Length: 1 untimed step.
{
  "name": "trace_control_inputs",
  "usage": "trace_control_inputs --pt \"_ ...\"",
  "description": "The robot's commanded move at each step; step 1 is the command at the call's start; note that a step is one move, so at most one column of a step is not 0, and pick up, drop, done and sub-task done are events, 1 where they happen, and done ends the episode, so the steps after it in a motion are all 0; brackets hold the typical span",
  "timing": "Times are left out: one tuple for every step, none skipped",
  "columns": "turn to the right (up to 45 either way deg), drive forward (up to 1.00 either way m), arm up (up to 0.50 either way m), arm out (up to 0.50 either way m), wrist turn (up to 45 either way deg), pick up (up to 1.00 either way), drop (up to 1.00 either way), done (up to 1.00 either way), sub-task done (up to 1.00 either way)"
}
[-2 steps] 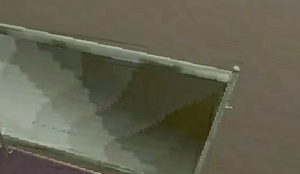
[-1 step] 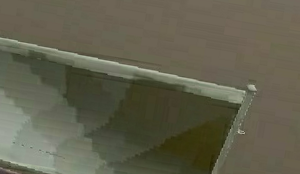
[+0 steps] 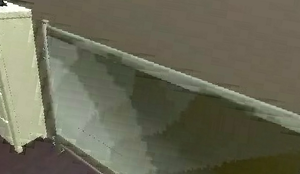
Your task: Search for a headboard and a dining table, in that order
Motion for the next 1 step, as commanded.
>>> trace_control_inputs --pt "0.0 0.0 0.0 0.0 0.0 0.0 0.0 0.0 1.0"
